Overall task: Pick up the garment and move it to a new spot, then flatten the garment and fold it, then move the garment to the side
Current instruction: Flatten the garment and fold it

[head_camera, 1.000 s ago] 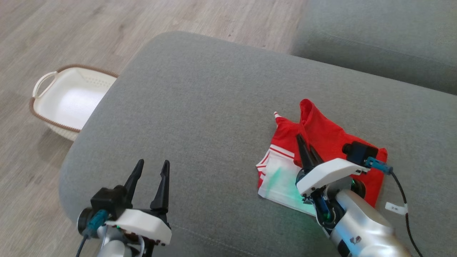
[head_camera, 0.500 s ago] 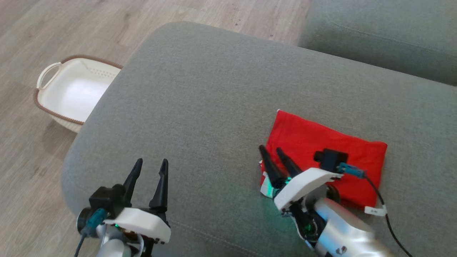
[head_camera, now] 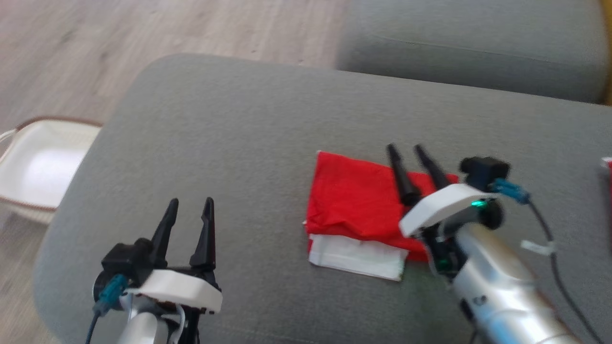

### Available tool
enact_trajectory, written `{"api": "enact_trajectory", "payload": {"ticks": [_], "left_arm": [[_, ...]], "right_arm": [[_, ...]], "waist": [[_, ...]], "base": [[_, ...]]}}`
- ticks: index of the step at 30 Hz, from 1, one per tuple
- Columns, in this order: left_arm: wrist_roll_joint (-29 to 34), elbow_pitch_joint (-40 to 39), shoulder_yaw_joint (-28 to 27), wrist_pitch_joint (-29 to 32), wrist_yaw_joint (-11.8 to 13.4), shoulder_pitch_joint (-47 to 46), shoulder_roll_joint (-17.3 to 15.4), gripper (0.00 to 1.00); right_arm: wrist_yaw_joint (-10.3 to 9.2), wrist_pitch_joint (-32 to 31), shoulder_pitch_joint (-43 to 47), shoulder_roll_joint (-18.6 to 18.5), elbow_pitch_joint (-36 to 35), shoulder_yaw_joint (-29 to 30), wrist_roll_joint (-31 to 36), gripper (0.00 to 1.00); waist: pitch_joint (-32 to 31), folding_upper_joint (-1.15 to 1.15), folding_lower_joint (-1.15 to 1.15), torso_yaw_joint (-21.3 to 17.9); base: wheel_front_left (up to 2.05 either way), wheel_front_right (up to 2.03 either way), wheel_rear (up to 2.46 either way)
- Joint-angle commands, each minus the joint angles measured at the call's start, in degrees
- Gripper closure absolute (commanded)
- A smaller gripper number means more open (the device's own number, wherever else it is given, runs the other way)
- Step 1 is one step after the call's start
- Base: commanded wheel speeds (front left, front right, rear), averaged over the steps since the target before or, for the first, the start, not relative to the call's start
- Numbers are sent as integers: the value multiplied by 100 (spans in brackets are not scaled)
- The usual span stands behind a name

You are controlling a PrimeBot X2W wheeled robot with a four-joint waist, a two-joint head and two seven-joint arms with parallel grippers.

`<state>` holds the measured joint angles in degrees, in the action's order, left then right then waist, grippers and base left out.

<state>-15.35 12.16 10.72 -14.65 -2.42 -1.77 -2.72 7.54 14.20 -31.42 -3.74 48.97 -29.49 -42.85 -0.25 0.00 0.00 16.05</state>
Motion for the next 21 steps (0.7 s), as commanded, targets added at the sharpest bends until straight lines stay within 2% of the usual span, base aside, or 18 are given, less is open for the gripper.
{"api": "enact_trajectory", "payload": {"ticks": [1,5,11,15,21], "left_arm": [[-21,-244,-185,-35,45,-336,-16,0],[-84,-427,-277,-35,158,-338,-16,0],[-117,-584,-471,-35,288,-292,-16,0],[-86,-577,-512,-35,259,-247,-16,0],[-21,-521,-594,-35,198,-94,-16,0]], "right_arm": [[-5,80,-57,-23,-218,131,305,0],[-5,80,391,-222,-774,1047,1525,0],[-5,80,1273,-107,-1820,2177,2589,0],[-5,80,1732,14,-2360,2537,2951,0],[-5,80,2152,82,-2848,2553,3008,0]], "waist": [[-78,0,0,-233],[-123,0,0,-534],[-114,0,0,-886],[-103,0,0,-1061],[-104,0,0,-1257]], "base": [[0,0,0],[0,0,0],[0,0,0],[0,0,0],[0,0,0]]}}
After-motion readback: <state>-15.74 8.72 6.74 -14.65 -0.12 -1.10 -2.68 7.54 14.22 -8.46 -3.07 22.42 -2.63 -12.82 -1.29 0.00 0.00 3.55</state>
